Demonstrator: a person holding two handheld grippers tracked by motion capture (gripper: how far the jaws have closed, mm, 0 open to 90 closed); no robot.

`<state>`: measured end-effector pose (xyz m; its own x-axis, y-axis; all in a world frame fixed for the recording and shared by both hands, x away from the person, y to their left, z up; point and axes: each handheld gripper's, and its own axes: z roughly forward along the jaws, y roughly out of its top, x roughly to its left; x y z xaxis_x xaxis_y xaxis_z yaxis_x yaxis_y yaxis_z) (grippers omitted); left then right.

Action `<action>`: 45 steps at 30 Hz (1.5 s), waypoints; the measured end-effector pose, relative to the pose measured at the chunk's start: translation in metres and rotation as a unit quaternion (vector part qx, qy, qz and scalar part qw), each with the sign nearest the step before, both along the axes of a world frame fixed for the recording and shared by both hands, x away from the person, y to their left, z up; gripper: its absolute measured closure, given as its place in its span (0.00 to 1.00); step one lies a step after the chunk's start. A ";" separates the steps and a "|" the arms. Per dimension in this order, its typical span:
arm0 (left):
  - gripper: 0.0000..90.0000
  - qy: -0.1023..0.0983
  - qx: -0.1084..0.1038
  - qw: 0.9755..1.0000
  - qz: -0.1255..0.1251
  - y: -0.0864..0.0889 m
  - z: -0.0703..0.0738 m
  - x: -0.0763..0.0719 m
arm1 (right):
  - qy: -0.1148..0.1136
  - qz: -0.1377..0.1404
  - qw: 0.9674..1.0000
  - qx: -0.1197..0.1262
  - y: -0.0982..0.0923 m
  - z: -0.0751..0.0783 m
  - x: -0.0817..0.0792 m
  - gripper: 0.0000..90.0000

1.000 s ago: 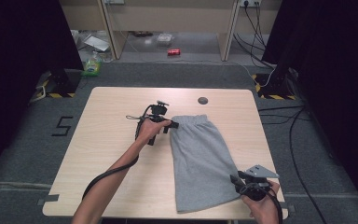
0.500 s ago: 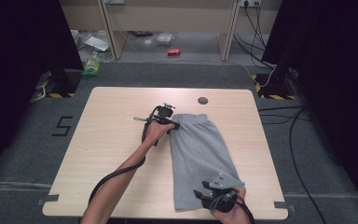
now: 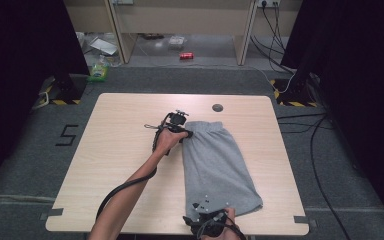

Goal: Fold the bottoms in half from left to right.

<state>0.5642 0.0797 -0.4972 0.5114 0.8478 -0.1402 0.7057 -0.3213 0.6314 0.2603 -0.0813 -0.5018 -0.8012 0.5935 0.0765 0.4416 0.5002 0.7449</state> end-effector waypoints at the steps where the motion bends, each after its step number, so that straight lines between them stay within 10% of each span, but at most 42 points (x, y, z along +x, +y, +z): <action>1: 0.66 0.000 0.000 1.000 0.000 0.000 0.000 0.000 | 0.000 0.001 1.000 -0.005 0.002 -0.001 -0.001 0.50; 14: 0.68 -0.001 0.007 1.000 -0.011 0.001 0.001 0.002 | -0.020 0.028 0.998 -0.049 0.013 -0.008 0.007 0.91; 31: 0.73 0.005 0.035 0.999 -0.019 0.063 0.004 0.000 | 0.003 0.110 0.994 -0.016 0.110 -0.011 0.023 0.92; 45: 0.73 0.008 0.022 1.000 -0.007 0.084 0.002 -0.002 | 0.014 0.124 0.992 -0.003 0.137 -0.012 0.017 0.78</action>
<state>0.5620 0.1637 -0.4954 0.5207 0.8465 -0.1106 0.7111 -0.3584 0.6049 0.2769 0.0559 -0.5134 -0.9200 0.3796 0.0975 0.3253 0.6007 0.7303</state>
